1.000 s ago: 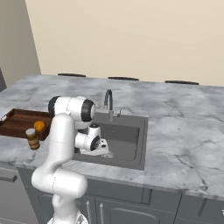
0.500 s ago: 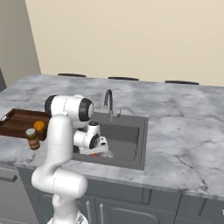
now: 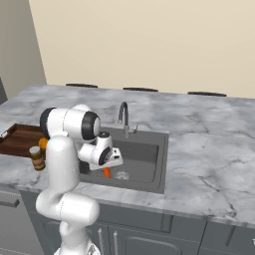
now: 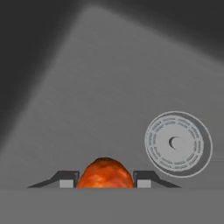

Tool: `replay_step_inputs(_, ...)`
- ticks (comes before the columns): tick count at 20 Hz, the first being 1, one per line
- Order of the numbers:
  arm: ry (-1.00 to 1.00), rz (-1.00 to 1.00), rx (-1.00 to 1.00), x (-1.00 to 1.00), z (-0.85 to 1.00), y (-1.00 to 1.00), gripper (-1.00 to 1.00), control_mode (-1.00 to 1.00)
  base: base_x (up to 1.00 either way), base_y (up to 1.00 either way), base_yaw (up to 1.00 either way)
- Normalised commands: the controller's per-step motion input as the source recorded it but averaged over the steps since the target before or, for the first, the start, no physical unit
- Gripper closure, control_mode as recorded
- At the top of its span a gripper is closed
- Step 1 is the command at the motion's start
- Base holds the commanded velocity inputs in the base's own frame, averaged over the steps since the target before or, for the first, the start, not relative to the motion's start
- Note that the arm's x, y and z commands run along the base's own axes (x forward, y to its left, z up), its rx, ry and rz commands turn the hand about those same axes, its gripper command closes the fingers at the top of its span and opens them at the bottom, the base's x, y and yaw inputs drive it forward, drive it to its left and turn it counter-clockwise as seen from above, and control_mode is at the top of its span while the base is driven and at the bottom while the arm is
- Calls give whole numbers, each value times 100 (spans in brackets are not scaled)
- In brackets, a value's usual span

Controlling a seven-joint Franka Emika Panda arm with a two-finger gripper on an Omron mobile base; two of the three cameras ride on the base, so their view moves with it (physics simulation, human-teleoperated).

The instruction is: Pick up all produce items and place them in the sink. Turn on the sink faucet to wash them. Then turn the sink off and put them in the tray.

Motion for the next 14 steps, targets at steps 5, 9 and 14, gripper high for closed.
replay_step_inputs(5, -10, -5, 2, 0, 65, 0, 100, -100, 0, 0, 0)
replay_step_inputs(9, -12, -7, 1, 0, 63, 0, 100, -100, 0, 0, 0)
replay_step_inputs(14, -6, -7, 0, -3, 66, 0, 100, -100, 0, 0, 0)
